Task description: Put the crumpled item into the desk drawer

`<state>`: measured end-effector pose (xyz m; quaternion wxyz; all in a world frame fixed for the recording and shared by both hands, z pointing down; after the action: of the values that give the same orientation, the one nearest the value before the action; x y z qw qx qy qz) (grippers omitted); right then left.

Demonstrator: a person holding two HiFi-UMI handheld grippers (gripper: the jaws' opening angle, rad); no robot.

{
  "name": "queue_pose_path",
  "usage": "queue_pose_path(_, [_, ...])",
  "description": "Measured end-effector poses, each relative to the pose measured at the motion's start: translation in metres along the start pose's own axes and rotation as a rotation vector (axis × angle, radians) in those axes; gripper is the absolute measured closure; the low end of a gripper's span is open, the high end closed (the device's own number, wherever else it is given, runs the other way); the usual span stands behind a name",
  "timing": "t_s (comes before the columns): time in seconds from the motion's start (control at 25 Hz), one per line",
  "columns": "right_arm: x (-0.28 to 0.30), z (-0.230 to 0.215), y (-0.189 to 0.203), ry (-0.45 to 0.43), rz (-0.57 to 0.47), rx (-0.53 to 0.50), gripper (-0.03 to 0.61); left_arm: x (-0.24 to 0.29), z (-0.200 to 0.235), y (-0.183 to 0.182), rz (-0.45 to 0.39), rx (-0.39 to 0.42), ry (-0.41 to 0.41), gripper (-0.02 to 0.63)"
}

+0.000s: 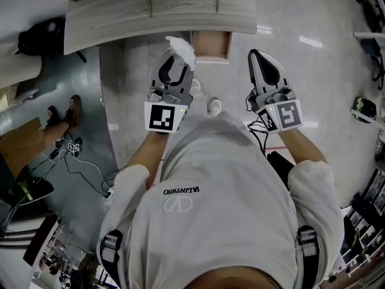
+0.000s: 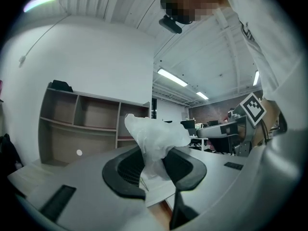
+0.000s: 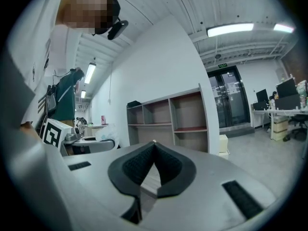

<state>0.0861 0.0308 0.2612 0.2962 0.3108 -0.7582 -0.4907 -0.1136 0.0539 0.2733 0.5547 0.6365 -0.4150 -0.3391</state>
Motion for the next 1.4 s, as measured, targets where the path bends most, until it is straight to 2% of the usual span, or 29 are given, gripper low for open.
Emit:
queue_pose_path(0.4, [0.043, -0.009, 0.031, 0.06, 0.051, 0.011, 0.577, 0.027, 0.013, 0.041, 0.034, -0.059, 0.073, 0.502])
queue_pose_path(0.72, [0.069, -0.039, 0.076, 0.09, 0.119, 0.038, 0.577, 0.052, -0.002, 0.082, 0.09, -0.07, 0.106, 0.502])
queue_pose_path(1.08, [0.09, -0.099, 0.167, 0.119, 0.233, 0.135, 0.577, 0.087, -0.056, 0.184, 0.254, -0.088, 0.149, 0.502])
queue_pose_path(1.4, [0.1, -0.136, 0.256, 0.15, 0.306, 0.204, 0.577, 0.104, -0.08, 0.29, 0.354, -0.104, 0.109, 0.502])
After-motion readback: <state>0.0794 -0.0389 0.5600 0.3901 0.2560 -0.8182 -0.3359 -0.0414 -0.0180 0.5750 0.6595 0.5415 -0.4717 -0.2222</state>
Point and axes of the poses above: the fingertips, and each gripper's own axes: x forward along the fingers, z to its left, y out of its underside, the point moved 5 cm from there along -x, backward along the fingers, and after that the axes turned 13 degrees about x, right-handed, at the moved point
